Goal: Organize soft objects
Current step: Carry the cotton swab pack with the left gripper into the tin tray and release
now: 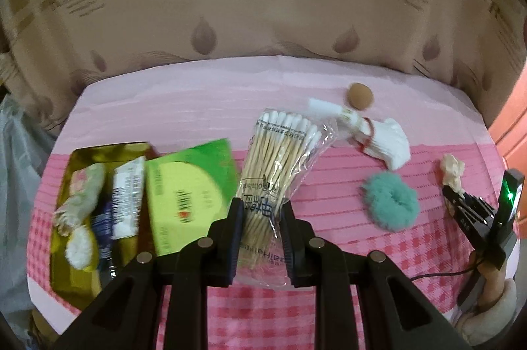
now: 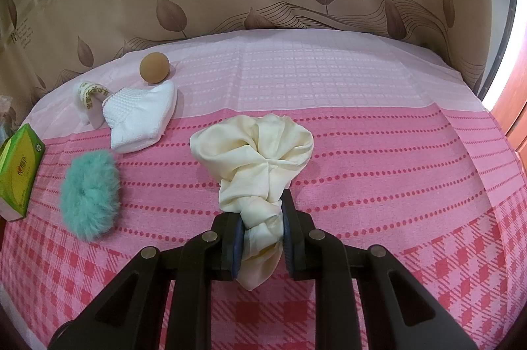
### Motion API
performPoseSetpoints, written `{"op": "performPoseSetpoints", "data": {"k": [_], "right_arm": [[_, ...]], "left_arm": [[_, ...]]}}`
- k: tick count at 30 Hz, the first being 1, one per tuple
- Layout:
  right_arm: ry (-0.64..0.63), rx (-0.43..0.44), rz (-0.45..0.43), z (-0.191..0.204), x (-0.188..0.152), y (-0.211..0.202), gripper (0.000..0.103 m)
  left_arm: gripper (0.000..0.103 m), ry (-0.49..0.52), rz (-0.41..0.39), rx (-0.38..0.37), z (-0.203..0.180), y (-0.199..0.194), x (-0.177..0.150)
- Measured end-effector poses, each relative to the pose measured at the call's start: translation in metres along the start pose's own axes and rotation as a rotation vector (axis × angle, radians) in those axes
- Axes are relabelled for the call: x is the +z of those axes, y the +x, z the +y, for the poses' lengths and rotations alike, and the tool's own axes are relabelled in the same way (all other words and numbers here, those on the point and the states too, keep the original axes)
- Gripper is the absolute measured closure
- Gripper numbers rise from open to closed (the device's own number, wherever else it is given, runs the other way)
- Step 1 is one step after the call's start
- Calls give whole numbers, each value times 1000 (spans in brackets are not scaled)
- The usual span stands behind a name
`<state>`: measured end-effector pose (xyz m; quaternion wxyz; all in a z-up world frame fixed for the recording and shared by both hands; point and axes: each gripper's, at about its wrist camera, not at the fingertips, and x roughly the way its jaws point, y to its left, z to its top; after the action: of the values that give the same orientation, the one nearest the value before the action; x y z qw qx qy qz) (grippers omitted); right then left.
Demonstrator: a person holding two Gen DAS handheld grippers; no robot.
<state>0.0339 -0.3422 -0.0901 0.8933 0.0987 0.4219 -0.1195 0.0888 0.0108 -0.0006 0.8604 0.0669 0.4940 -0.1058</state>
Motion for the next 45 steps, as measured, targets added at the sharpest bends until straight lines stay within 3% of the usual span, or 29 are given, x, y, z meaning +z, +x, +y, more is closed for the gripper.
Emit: {"op": "performPoseSetpoints", "data": {"k": [11,23,45], "right_arm": [[-11,-8,2,1,0,1,82],[-16,-13,3,2,0,0,82],[-18,-16,3,2,0,0,82]], "left_arm": [[81,-119,-16,127,81,-18,-4],[81,-214,22,248,156,-5,-15],[79,-165,113,252,163,69,-2]]}}
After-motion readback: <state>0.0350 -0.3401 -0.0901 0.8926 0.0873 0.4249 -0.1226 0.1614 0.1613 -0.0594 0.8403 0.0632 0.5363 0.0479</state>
